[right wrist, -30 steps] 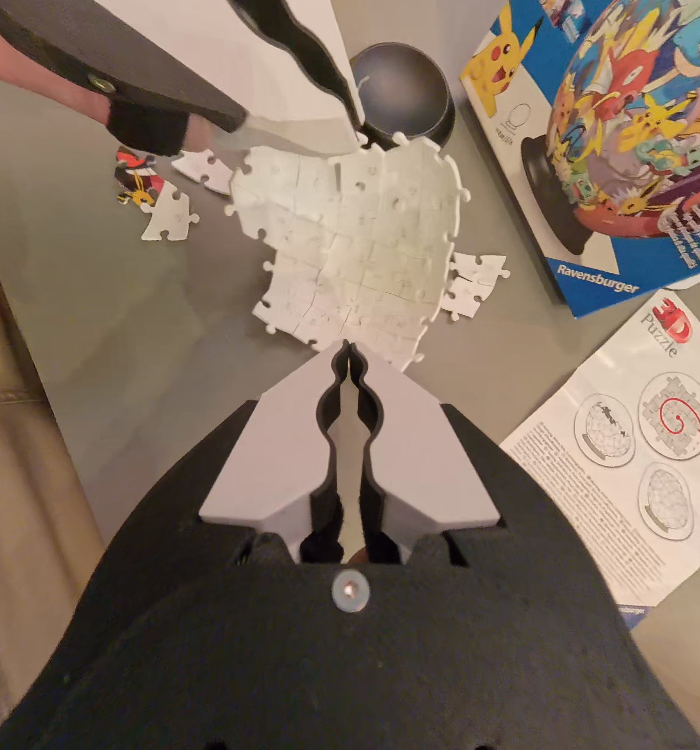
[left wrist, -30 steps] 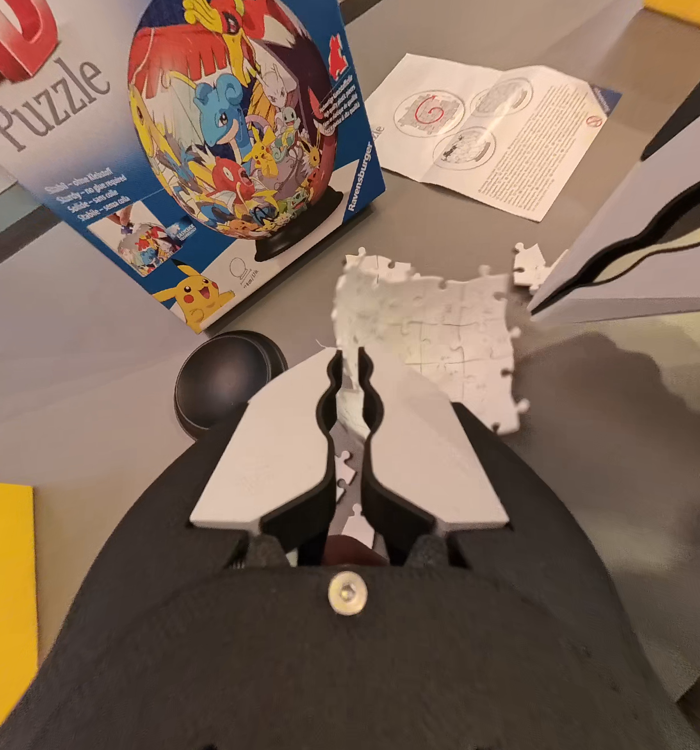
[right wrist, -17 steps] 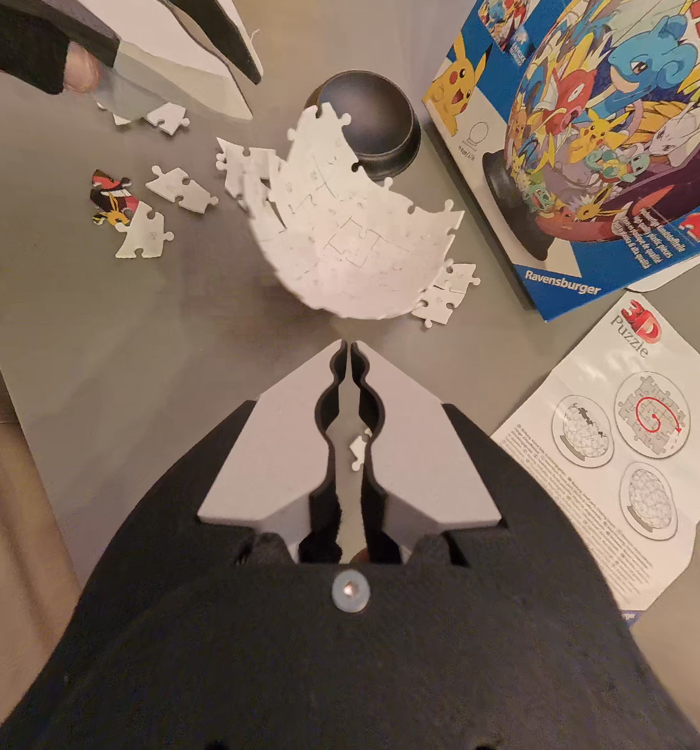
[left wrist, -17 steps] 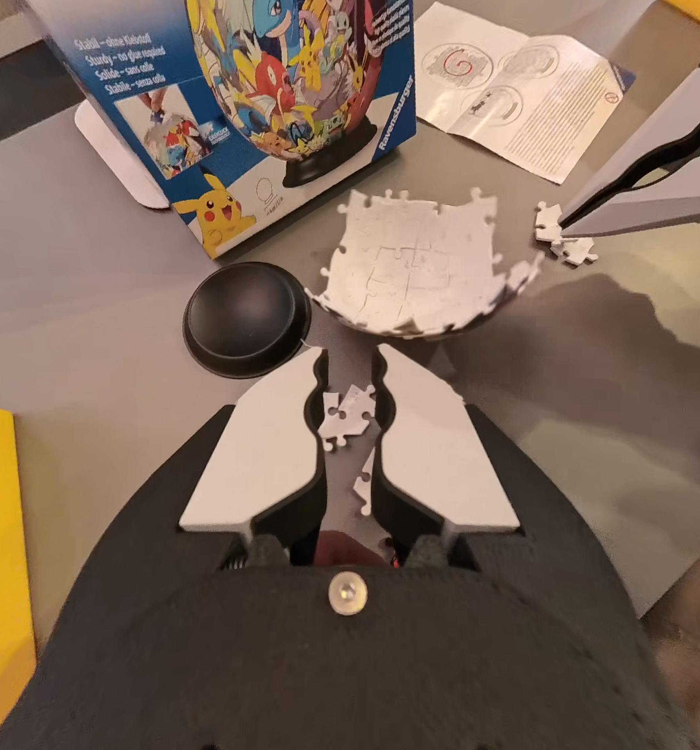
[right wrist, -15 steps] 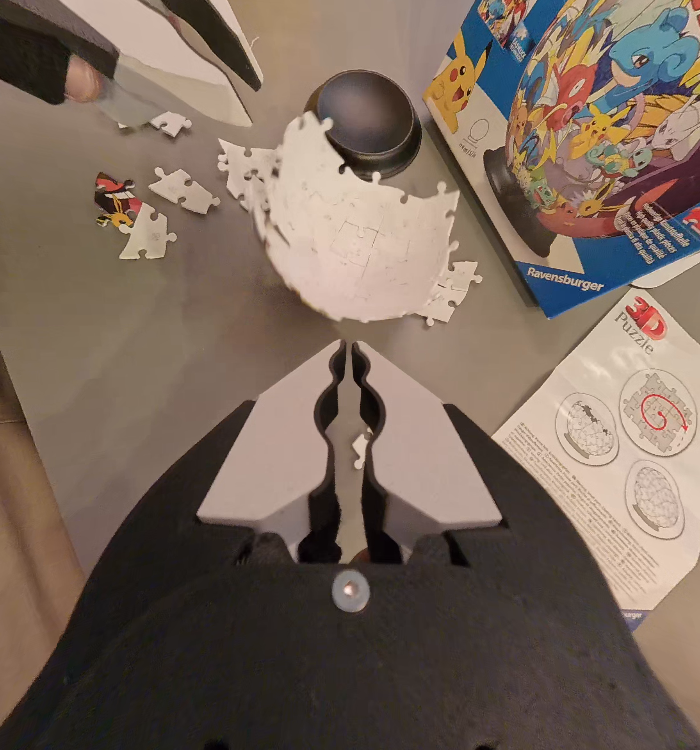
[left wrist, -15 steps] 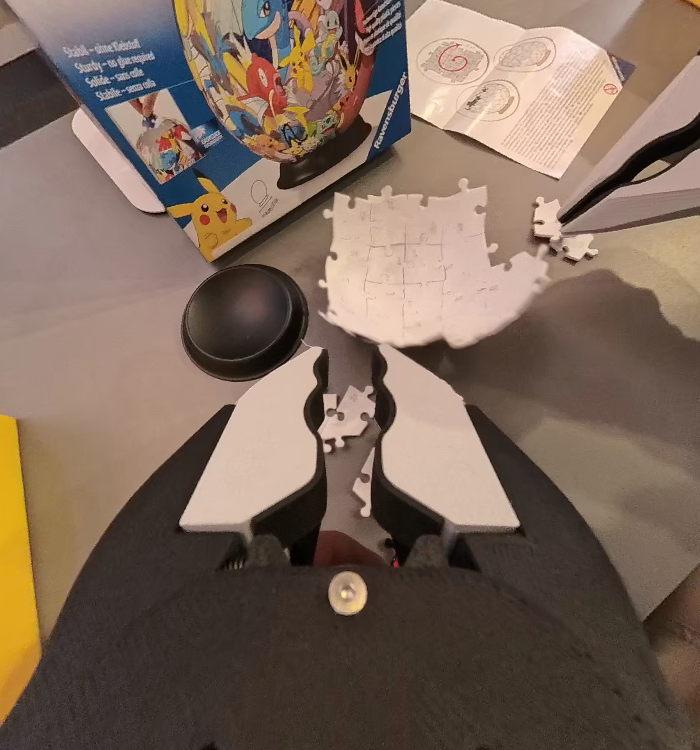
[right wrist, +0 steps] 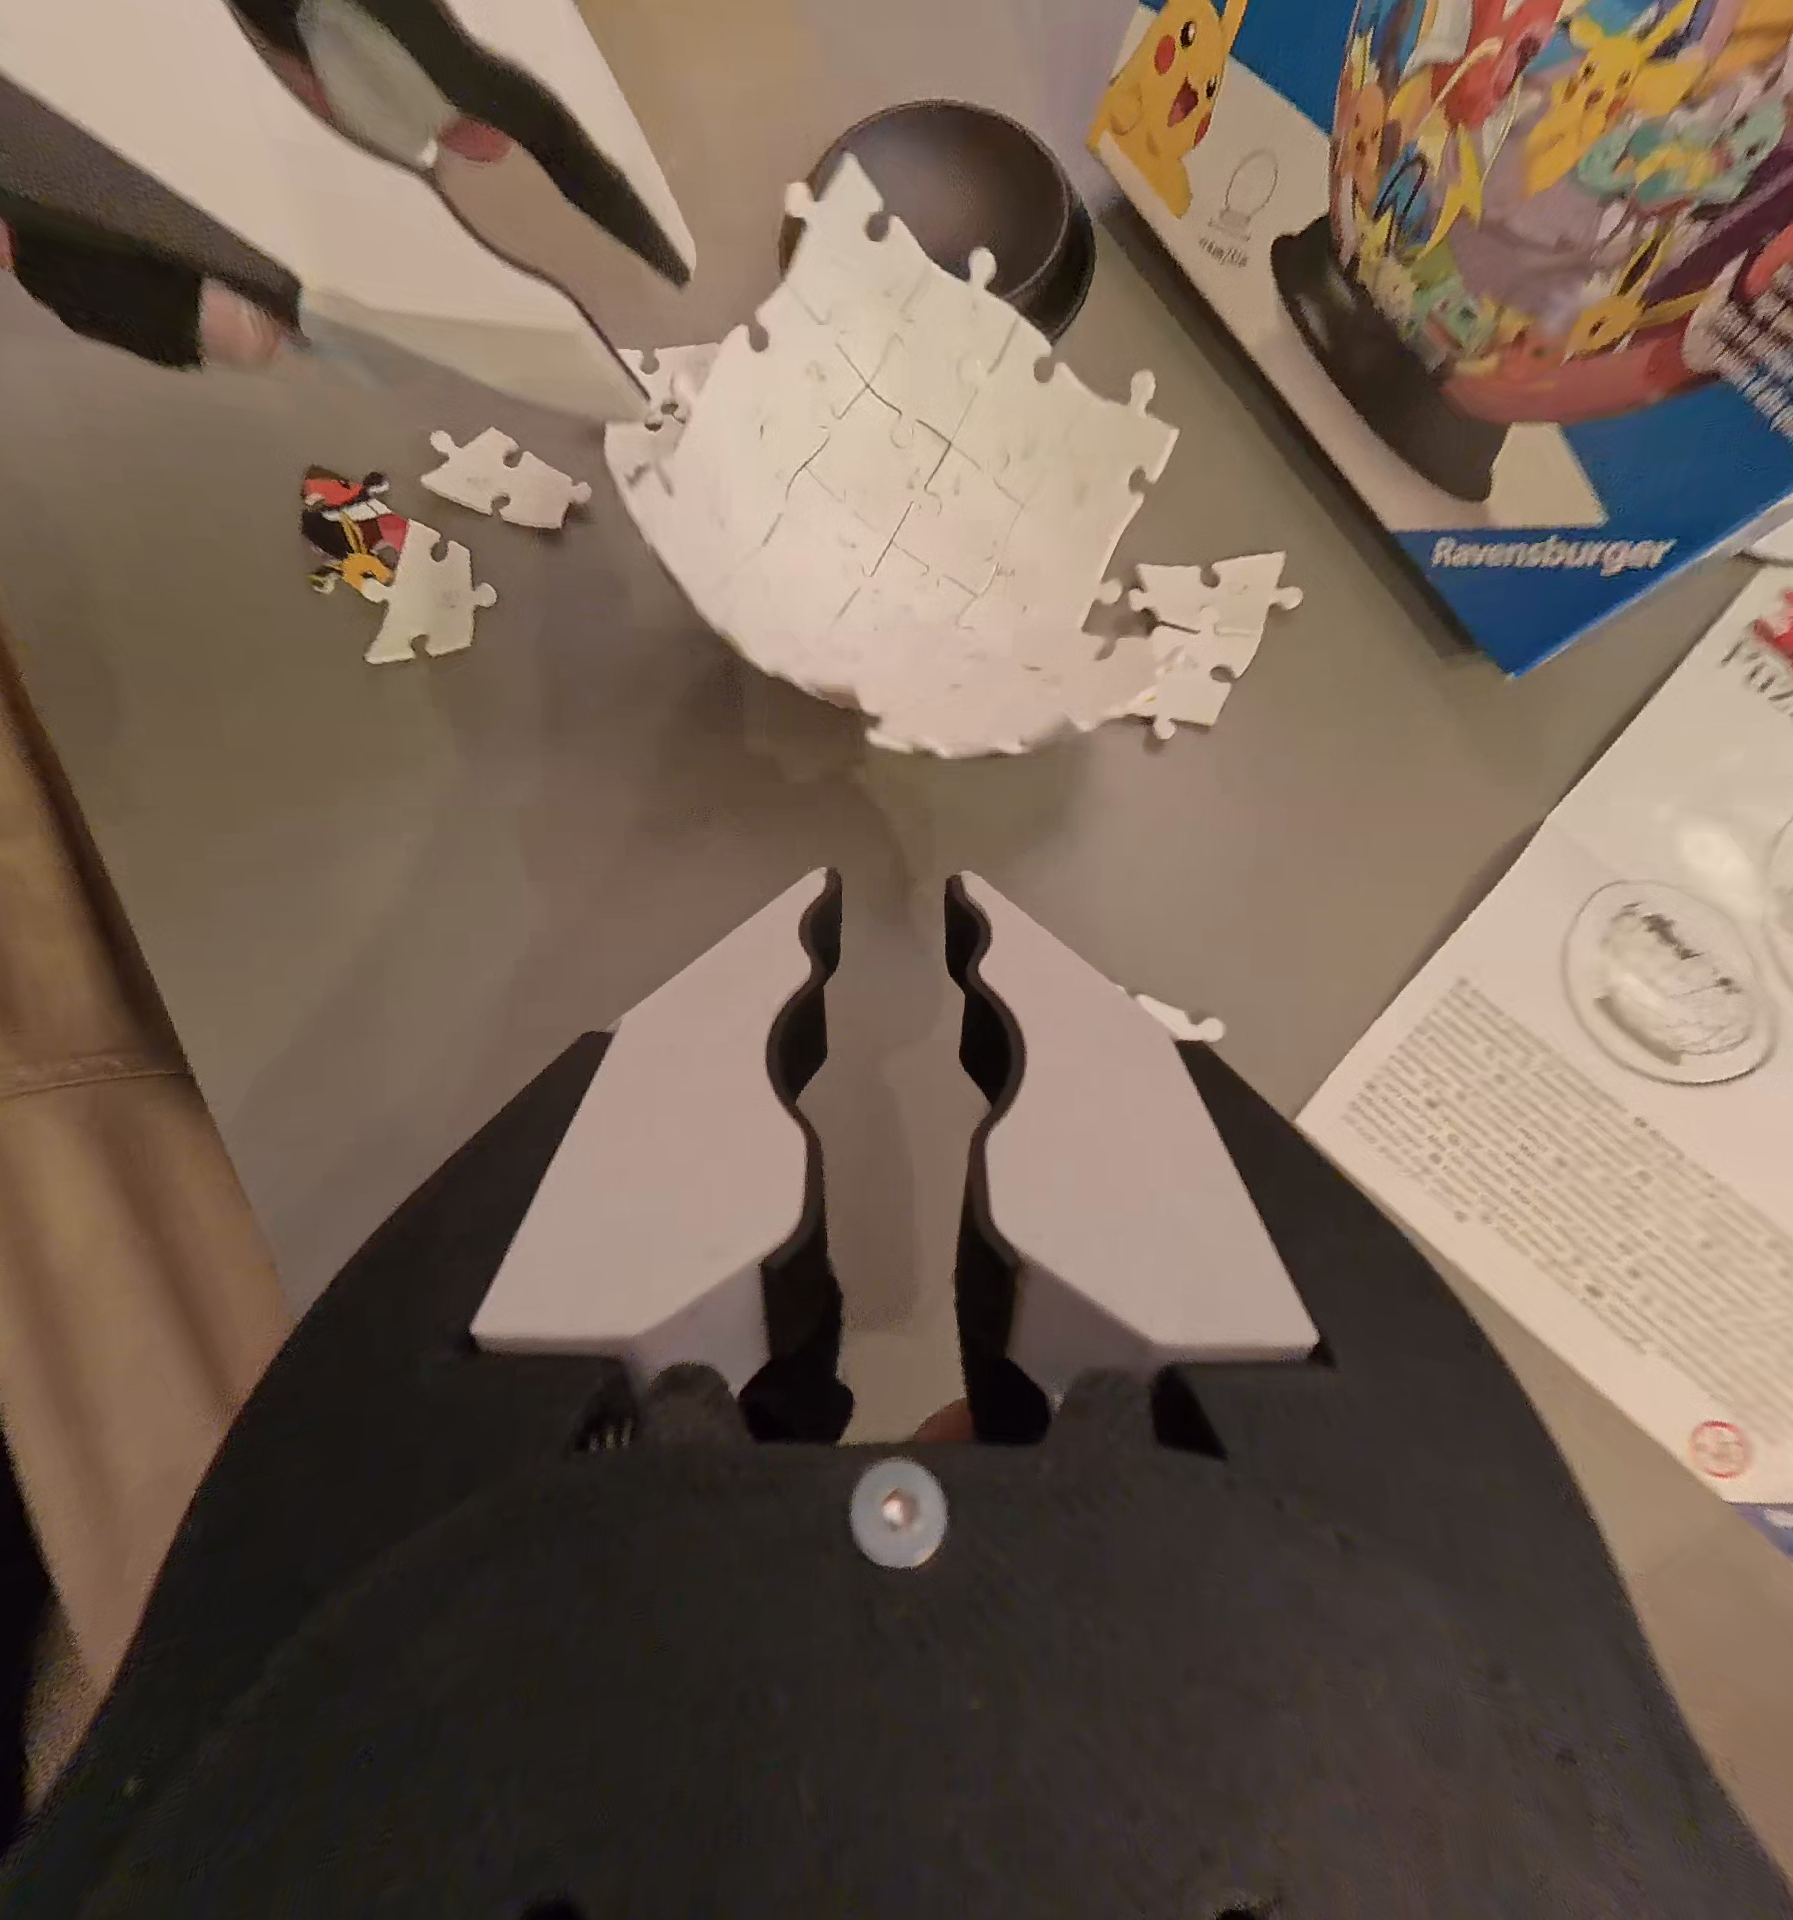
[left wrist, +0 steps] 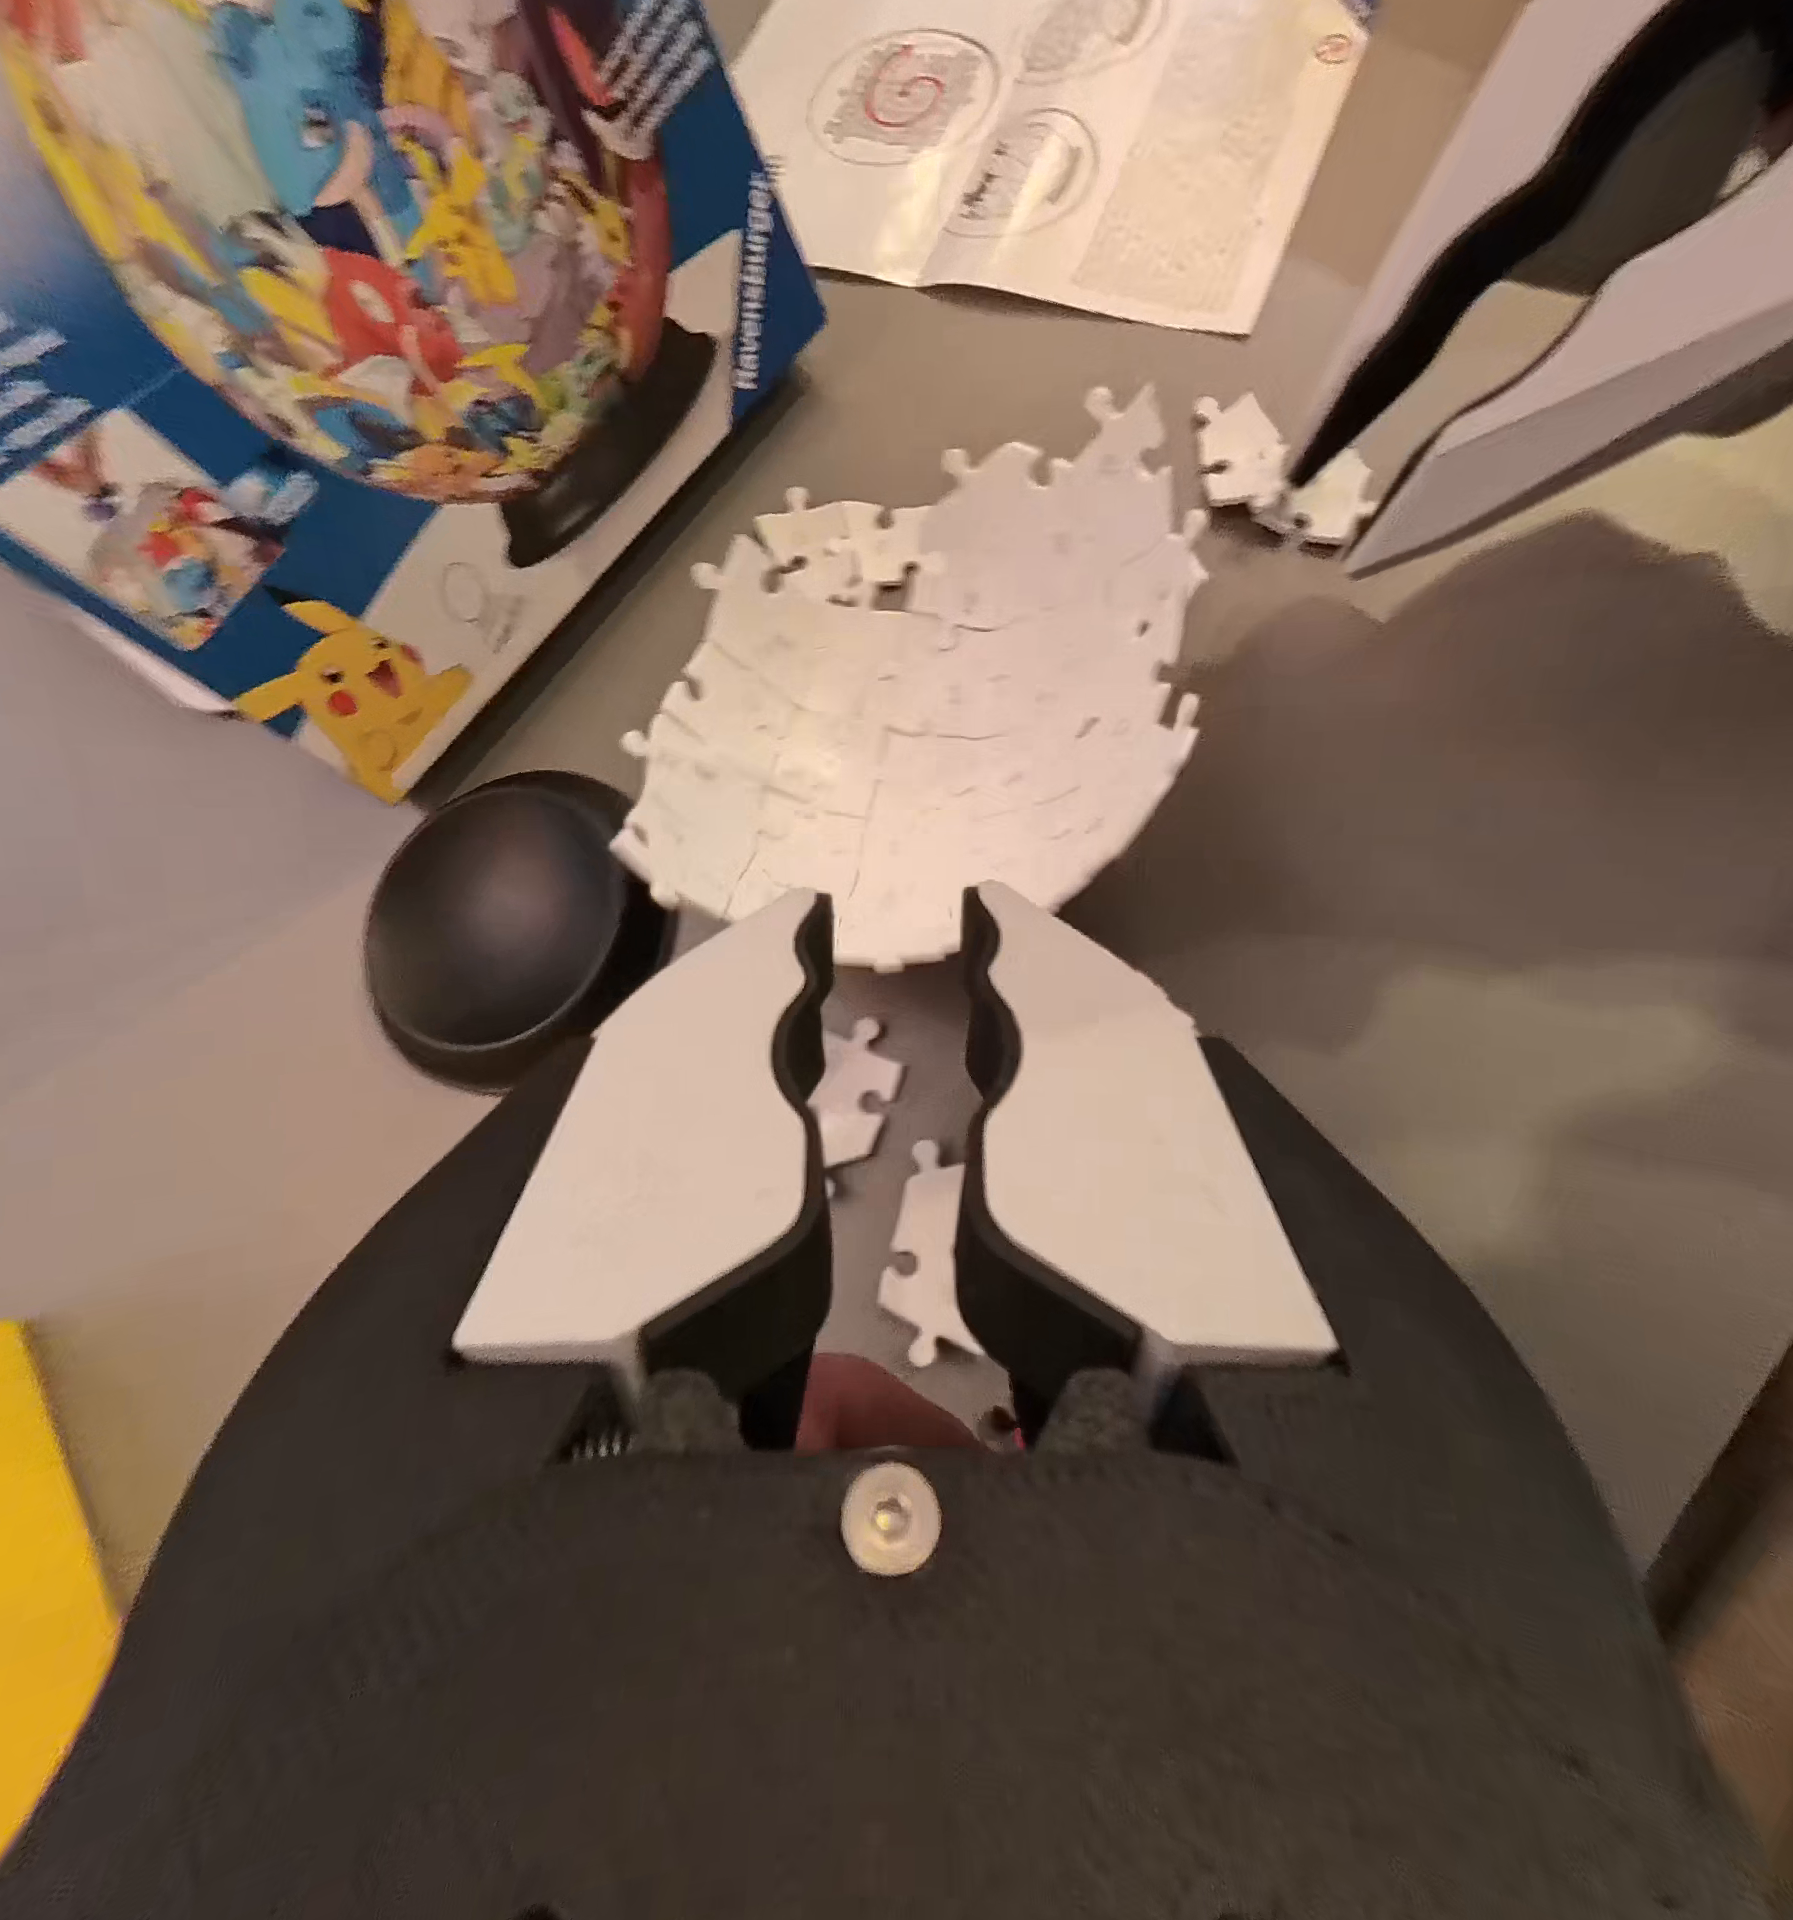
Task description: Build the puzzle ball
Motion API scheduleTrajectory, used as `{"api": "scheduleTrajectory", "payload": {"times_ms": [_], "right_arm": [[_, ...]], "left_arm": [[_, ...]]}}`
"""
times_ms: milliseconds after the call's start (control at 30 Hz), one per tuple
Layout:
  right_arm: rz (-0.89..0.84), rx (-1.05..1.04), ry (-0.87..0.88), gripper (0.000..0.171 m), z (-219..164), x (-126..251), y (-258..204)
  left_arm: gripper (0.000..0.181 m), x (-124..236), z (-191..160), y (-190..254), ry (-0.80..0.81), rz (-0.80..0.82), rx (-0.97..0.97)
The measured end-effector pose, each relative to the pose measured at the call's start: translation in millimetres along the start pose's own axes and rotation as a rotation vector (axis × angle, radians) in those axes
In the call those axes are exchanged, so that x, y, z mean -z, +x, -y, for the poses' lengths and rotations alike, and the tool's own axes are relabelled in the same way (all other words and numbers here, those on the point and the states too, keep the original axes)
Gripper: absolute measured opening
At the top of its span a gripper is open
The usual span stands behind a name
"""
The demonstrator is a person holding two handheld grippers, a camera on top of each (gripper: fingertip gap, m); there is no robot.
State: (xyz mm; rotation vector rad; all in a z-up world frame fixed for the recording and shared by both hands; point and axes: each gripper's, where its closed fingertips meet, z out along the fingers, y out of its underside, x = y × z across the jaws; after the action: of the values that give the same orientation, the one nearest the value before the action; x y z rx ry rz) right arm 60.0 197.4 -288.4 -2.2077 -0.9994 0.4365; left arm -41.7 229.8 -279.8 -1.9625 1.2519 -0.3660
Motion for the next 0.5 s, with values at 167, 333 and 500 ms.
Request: {"api": "scheduleTrajectory", "payload": {"times_ms": [167, 333, 500], "right_arm": [[0.164, -0.301, 0.073, 0.029, 0.9, -5.8, -4.5], [0.242, -0.480, 0.109, 0.035, 3.6, -19.7, 2.8], [0.228, -0.520, 0.144, 0.033, 15.1, -27.0, 10.9]], "left_arm": [[0.019, -8.5, -4.2, 20.3, -0.023, -0.085, -0.053], [0.018, -20.9, -5.7, 36.8, -0.048, -0.105, -0.125], [0.014, -32.7, -5.9, 49.3, -0.065, -0.120, -0.163]]}}
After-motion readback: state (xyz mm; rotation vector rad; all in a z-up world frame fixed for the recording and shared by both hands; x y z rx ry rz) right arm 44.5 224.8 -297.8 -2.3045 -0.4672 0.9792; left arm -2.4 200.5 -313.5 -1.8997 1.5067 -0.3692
